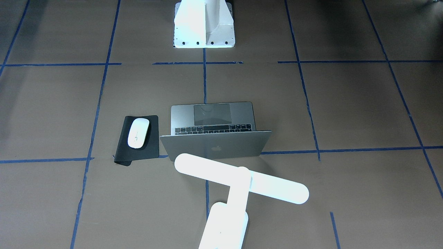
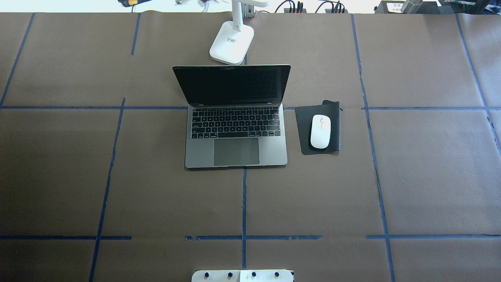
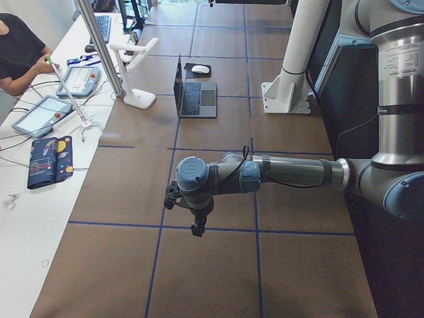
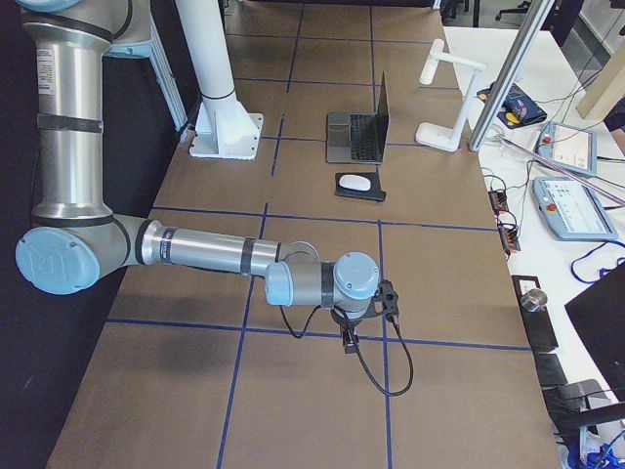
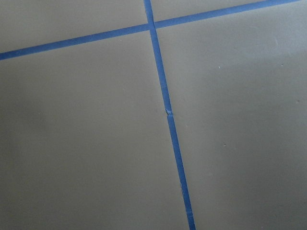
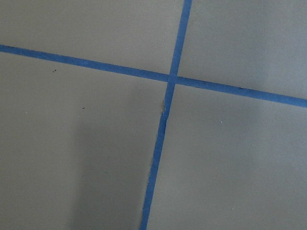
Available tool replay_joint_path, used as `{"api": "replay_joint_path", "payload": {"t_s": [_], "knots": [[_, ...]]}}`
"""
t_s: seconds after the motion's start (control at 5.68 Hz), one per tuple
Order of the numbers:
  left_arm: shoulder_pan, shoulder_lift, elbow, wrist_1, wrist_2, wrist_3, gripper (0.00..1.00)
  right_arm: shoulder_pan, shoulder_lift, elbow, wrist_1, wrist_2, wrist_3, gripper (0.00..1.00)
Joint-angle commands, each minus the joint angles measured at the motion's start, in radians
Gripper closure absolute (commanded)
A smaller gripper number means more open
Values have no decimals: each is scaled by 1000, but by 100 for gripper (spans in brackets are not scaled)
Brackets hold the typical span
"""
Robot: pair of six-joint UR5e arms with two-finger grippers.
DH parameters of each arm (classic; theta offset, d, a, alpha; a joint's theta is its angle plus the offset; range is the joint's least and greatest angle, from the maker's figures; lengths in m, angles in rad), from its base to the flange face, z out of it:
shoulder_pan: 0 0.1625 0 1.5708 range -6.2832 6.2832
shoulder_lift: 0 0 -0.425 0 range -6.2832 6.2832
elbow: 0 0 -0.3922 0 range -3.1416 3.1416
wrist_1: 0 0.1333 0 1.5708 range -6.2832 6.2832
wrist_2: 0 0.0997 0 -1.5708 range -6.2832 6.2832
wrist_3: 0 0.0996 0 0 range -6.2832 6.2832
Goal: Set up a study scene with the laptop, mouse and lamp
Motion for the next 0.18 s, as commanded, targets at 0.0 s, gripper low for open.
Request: {"api": "replay_joint_path", "payload": {"t_s": [0.0], "knots": [[3,-8,-15,-1,19,-2,0,2,-9,3,0,2,-4,0]]}}
